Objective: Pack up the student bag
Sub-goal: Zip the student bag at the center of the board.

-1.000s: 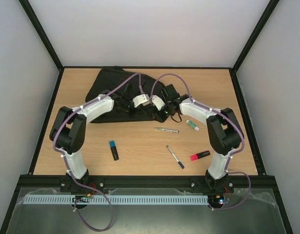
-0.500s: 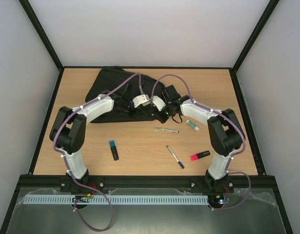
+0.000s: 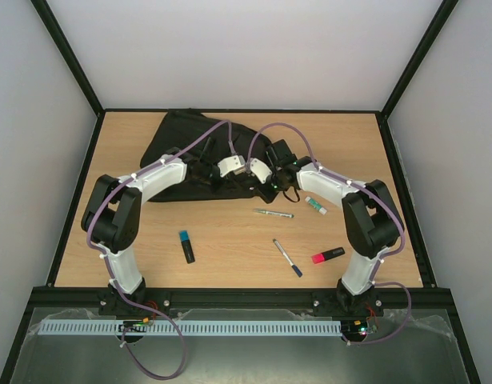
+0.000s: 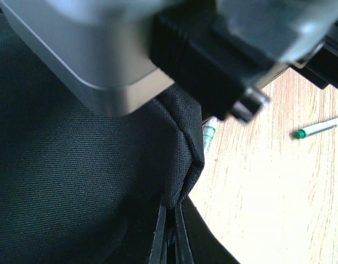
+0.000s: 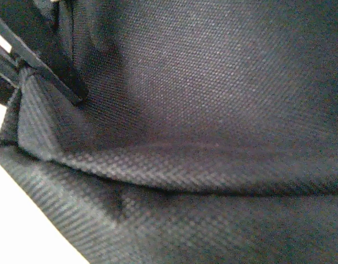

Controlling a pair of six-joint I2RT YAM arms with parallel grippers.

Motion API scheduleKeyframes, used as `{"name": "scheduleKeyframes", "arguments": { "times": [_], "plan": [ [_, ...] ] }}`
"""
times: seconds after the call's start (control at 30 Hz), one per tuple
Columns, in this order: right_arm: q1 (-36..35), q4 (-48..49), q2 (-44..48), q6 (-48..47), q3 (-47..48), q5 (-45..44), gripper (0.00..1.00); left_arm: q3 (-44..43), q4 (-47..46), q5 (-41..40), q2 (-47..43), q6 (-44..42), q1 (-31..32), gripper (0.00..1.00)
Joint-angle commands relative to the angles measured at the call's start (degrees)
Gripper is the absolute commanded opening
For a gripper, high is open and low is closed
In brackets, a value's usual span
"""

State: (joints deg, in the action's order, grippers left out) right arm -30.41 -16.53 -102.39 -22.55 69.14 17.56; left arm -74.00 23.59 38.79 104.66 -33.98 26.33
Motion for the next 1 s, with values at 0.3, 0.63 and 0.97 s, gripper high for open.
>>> {"name": "scheduleKeyframes", "arguments": {
  "times": [0.3,0.63,0.97],
  "plan": [
    [7.28,-14.09,-3.56,-8.51,5.66,-1.58,0.01,4.62,3.28,1.83,-6.35,-4.35,-0.58,0.02],
    [8.29,-19.78,-8.27,-8.55,13.99,3.50,0.01,9.66,5.39,-2.38,-10.35,-7.16,-0.57,0.02],
    [5.42,-29.23,-5.59,-4.47,11.38,10.04,0.01,9.66,-3.53,0.21,-7.48,-4.57,-0.30,0.65]
  ]
}}
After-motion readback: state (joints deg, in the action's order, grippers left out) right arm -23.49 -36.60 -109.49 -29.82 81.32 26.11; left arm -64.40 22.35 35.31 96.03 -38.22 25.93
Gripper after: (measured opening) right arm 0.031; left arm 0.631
